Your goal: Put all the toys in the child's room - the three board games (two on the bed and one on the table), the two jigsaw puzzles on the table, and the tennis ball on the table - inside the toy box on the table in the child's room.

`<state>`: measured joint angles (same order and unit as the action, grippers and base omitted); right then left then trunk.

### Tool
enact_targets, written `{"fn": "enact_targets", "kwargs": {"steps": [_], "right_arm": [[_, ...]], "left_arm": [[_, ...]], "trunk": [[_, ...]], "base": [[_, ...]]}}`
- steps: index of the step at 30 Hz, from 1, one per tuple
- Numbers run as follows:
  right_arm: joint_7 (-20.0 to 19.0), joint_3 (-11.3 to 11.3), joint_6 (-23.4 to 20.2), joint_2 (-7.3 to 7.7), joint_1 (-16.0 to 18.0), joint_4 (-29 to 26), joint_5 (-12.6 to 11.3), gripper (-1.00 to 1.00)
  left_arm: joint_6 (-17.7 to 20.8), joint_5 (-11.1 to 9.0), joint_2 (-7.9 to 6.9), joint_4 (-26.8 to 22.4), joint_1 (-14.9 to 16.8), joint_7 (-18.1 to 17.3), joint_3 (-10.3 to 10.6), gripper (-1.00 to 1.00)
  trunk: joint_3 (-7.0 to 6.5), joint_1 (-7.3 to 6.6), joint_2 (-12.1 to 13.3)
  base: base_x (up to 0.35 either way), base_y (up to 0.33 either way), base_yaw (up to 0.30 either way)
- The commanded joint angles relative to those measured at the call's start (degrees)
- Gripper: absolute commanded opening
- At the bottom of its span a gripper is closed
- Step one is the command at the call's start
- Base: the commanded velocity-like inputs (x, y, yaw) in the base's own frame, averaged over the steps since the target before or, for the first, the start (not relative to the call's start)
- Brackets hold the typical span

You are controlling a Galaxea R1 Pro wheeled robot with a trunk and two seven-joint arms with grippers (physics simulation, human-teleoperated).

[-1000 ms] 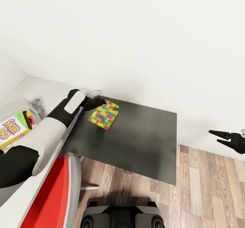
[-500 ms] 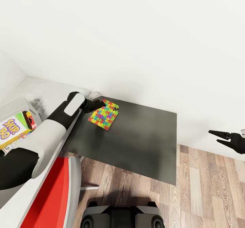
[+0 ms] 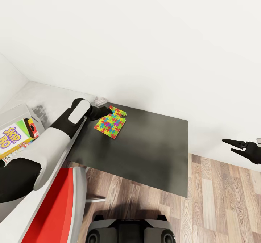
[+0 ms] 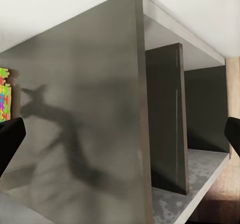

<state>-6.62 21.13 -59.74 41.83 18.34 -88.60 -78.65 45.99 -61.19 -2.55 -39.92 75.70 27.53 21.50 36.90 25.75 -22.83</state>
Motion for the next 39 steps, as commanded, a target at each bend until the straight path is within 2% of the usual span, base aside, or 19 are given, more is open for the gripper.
{"fn": "enact_targets", "kwargs": {"steps": [1, 31, 39], "right_arm": [[-0.6, 0.1, -0.3, 0.01, 0.0, 0.0, 0.6, 1.0], [-0.5, 0.1, -0.3, 0.0, 0.1, 0.0, 0.6, 1.0], [-0.5, 0.1, -0.3, 0.0, 0.1, 0.0, 0.6, 1.0]], "left_arm": [[0.0, -0.6, -0.07, -0.1, 0.1, 0.5, 0.3, 1.0], [-0.1, -0.6, -0.39, -0.1, -1.0, 0.5, 0.3, 1.0], [-0.2, -0.6, -1.03, -0.1, -1.6, 0.4, 0.4, 1.0]], "trunk": [[0.07, 0.03, -0.1], [0.07, 0.03, -0.1], [0.07, 0.03, -0.1]], "base": [[0.0, 0.0, 0.0], [0.0, 0.0, 0.0], [0.0, 0.0, 0.0]]}}
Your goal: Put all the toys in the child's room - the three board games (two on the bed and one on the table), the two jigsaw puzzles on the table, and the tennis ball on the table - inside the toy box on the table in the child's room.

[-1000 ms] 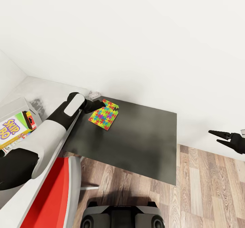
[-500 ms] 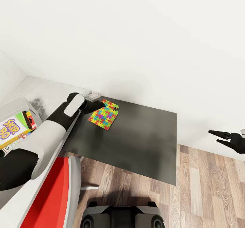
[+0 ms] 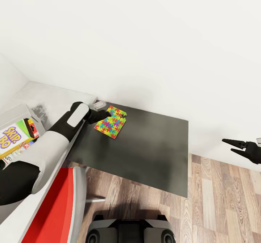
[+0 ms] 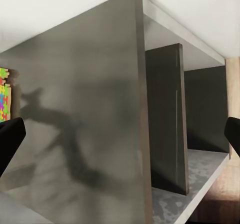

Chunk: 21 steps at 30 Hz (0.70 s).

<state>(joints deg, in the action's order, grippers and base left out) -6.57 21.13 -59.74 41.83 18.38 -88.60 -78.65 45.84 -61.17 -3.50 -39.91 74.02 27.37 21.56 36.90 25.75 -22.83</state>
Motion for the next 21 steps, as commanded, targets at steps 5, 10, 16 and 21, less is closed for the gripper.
{"fn": "enact_targets", "kwargs": {"steps": [5, 10, 16, 21], "right_arm": [[-0.6, 0.1, -0.3, 0.01, 0.0, 0.0, 0.6, 1.0], [-0.6, 0.1, -0.3, 0.01, 0.0, 0.0, 0.6, 1.0], [-0.6, 0.1, -0.3, 0.01, 0.1, 0.0, 0.6, 1.0], [-0.6, 0.1, -0.3, 0.01, 0.0, 0.0, 0.6, 1.0]], "left_arm": [[-0.7, -0.6, -0.36, -0.1, -0.1, 0.5, 0.4, 1.0], [-1.3, -0.6, -0.57, -0.1, -0.2, 0.4, 0.5, 1.0], [-1.6, -0.6, -0.71, -0.1, -0.2, 0.4, 0.6, 1.0], [-1.7, -0.6, -0.84, -0.1, -0.2, 0.4, 0.6, 1.0]], "trunk": [[0.07, 0.03, -0.1], [0.07, 0.03, -0.1], [0.07, 0.03, -0.1], [0.07, 0.03, -0.1]], "base": [[0.0, 0.0, 0.0], [0.0, 0.0, 0.0], [0.0, 0.0, 0.0], [0.0, 0.0, -0.001]]}}
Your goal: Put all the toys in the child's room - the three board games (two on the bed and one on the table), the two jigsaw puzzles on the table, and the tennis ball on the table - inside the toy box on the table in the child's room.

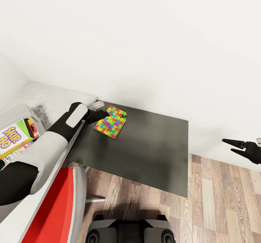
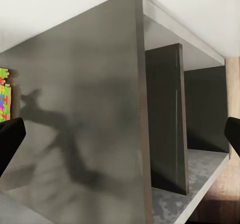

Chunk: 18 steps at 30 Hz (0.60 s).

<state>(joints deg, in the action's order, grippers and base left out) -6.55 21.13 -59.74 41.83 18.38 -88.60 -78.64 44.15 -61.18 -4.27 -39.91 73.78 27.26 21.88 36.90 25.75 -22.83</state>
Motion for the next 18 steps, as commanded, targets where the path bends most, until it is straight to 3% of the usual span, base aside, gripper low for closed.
{"fn": "enact_targets", "kwargs": {"steps": [1, 8, 18], "right_arm": [[-0.6, 0.1, -0.3, 0.01, 0.0, 0.0, 0.6, 1.0], [-0.6, 0.1, -0.3, 0.01, 0.0, 0.0, 0.6, 1.0], [-0.6, 0.0, -0.3, 0.01, 0.1, 0.0, 0.6, 1.0]], "left_arm": [[0.0, -0.6, -0.1, -0.1, 0.0, 0.5, 0.3, 1.0], [-0.1, -0.6, -0.17, -0.1, 0.0, 0.5, 0.3, 1.0], [-0.1, -0.6, -0.13, -0.1, 0.0, 0.5, 0.4, 1.0]], "trunk": [[0.08, 0.03, -0.1], [0.08, 0.03, -0.1], [0.08, 0.03, -0.1]], "base": [[0.0, 0.0, -0.028], [0.0, 0.0, -0.114], [0.0, 0.0, -0.229]]}}
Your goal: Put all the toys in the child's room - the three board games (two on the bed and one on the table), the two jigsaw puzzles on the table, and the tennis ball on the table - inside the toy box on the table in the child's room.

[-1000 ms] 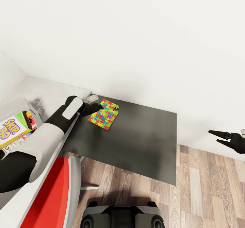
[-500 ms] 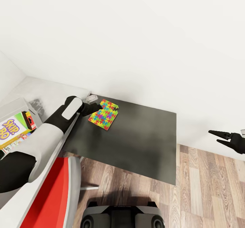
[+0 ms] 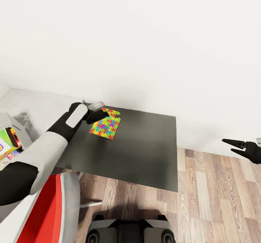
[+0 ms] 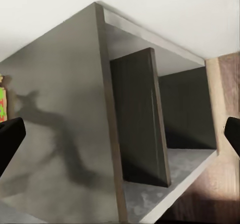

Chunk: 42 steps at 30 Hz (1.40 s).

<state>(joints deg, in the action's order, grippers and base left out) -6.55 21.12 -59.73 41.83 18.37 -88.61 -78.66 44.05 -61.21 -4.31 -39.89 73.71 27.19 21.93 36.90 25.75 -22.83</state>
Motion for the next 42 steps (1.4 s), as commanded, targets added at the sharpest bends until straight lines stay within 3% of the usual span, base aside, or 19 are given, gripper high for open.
{"fn": "enact_targets", "kwargs": {"steps": [1, 28, 42], "right_arm": [[-0.6, 0.0, -0.3, 0.01, 0.1, 0.0, 0.6, 1.0], [-0.6, 0.1, -0.3, 0.01, 0.1, 0.0, 0.6, 1.0], [-0.6, 0.1, -0.3, 0.01, 0.1, 0.0, 0.6, 1.0]], "left_arm": [[0.0, -0.6, -0.07, -0.1, 0.0, 0.5, 0.3, 1.0], [-0.2, -0.6, -0.08, -0.1, -0.1, 0.5, 0.4, 1.0], [-0.2, -0.6, -0.01, -0.1, -0.2, 0.5, 0.4, 1.0]], "trunk": [[0.07, 0.03, -0.1], [0.07, 0.03, -0.1], [0.07, 0.03, -0.1]], "base": [[0.0, 0.0, -0.198], [0.0, 0.0, -0.05], [0.0, 0.0, -0.223]]}}
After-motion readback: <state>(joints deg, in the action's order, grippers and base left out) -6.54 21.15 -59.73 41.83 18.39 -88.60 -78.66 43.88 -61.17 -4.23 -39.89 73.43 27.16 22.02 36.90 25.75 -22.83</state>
